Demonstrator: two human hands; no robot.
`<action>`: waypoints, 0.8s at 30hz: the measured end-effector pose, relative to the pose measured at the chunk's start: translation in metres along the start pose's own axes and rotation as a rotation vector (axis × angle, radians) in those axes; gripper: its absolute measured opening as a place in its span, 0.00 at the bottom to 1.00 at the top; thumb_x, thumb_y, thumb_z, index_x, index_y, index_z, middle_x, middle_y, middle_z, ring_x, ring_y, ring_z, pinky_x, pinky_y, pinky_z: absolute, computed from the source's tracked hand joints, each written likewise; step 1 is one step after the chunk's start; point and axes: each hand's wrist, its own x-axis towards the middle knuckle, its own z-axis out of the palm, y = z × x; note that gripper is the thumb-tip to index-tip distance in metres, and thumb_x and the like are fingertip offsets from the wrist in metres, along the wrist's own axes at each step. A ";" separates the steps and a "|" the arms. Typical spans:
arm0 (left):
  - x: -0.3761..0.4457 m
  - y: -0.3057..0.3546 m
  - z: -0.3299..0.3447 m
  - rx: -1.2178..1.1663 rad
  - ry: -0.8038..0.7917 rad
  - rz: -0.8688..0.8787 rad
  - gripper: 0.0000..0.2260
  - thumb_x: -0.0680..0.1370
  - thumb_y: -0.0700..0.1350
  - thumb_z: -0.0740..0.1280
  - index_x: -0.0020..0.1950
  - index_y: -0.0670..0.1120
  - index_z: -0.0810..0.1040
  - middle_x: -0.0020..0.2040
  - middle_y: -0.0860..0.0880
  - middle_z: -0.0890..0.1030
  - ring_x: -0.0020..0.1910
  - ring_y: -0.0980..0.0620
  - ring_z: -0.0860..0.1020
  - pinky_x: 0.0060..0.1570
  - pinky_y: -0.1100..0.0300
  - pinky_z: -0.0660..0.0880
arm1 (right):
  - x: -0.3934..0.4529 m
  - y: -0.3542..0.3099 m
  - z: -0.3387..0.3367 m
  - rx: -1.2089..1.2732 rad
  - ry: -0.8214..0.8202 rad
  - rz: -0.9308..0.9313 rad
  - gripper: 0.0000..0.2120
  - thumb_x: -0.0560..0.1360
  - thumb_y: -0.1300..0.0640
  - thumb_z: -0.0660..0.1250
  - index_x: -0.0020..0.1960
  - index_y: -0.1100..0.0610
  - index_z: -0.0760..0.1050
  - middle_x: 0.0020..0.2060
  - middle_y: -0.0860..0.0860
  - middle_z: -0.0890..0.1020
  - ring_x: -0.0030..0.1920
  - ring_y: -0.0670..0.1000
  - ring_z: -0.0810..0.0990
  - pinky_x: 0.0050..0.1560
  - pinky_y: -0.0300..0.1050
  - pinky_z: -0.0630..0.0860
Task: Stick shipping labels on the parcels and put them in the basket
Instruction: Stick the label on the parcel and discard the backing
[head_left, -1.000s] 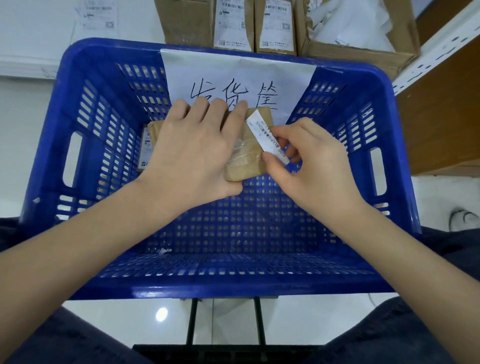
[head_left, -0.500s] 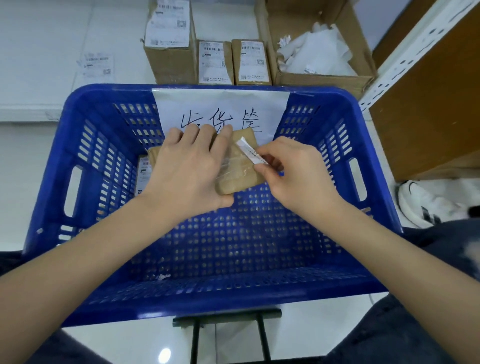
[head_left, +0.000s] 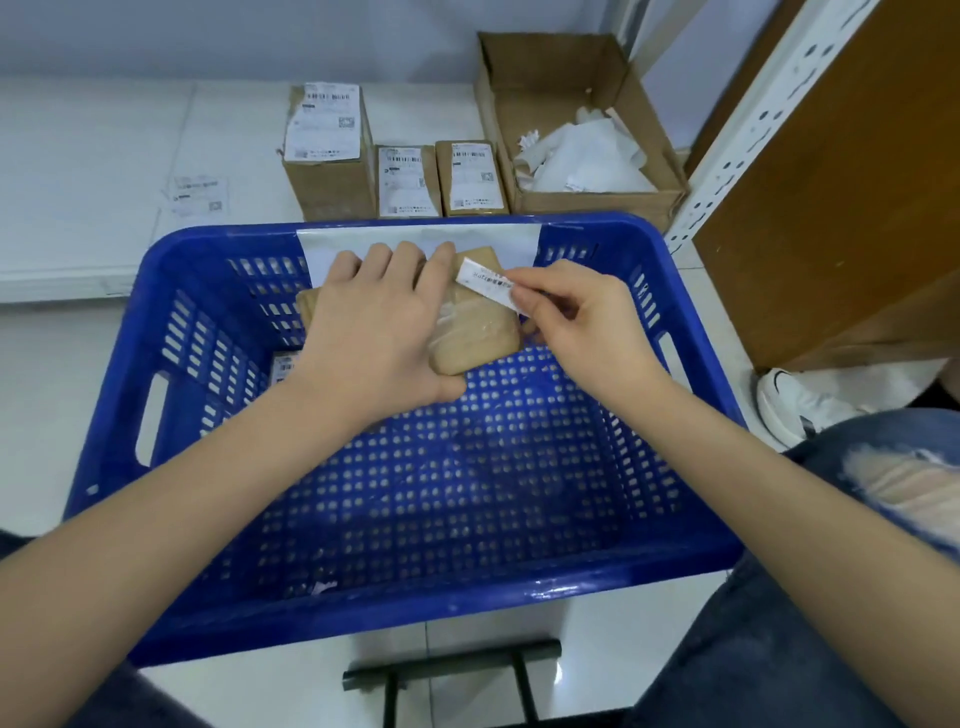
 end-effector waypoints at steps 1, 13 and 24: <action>0.001 0.002 -0.001 -0.008 0.002 -0.002 0.46 0.54 0.60 0.74 0.67 0.37 0.71 0.49 0.40 0.77 0.45 0.40 0.76 0.45 0.49 0.69 | 0.002 0.001 -0.003 -0.034 0.010 -0.015 0.11 0.78 0.60 0.65 0.59 0.54 0.80 0.42 0.50 0.79 0.43 0.51 0.80 0.48 0.55 0.78; 0.026 0.019 -0.008 -0.044 -0.019 -0.008 0.47 0.61 0.61 0.74 0.74 0.41 0.64 0.58 0.42 0.75 0.57 0.41 0.73 0.55 0.49 0.65 | 0.009 0.002 -0.025 -0.606 0.081 -0.349 0.16 0.76 0.55 0.65 0.62 0.58 0.77 0.46 0.54 0.79 0.44 0.55 0.77 0.35 0.47 0.74; 0.072 0.024 0.008 -0.028 -0.041 0.059 0.47 0.63 0.63 0.71 0.76 0.44 0.60 0.62 0.45 0.72 0.60 0.44 0.71 0.57 0.52 0.63 | 0.042 0.000 -0.053 -0.527 -0.093 0.017 0.16 0.76 0.52 0.66 0.64 0.46 0.75 0.48 0.45 0.78 0.47 0.45 0.76 0.49 0.47 0.76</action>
